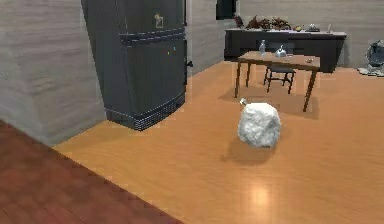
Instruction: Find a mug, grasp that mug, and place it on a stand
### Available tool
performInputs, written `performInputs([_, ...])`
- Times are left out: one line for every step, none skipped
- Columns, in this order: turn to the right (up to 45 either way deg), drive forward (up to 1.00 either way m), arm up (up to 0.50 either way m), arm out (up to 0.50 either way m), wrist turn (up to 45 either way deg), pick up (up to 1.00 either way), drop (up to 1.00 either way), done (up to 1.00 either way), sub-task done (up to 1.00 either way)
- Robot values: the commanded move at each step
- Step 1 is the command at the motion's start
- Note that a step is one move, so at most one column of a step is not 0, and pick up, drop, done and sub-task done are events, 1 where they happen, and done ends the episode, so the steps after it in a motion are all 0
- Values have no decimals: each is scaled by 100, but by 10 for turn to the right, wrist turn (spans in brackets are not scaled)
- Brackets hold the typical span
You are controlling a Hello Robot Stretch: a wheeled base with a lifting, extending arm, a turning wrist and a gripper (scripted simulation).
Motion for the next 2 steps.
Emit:
performInputs([450, 0, 0, 0, 0, 0, 0, 0, 0])
performInputs([450, 0, 0, 0, 0, 0, 0, 0, 0])
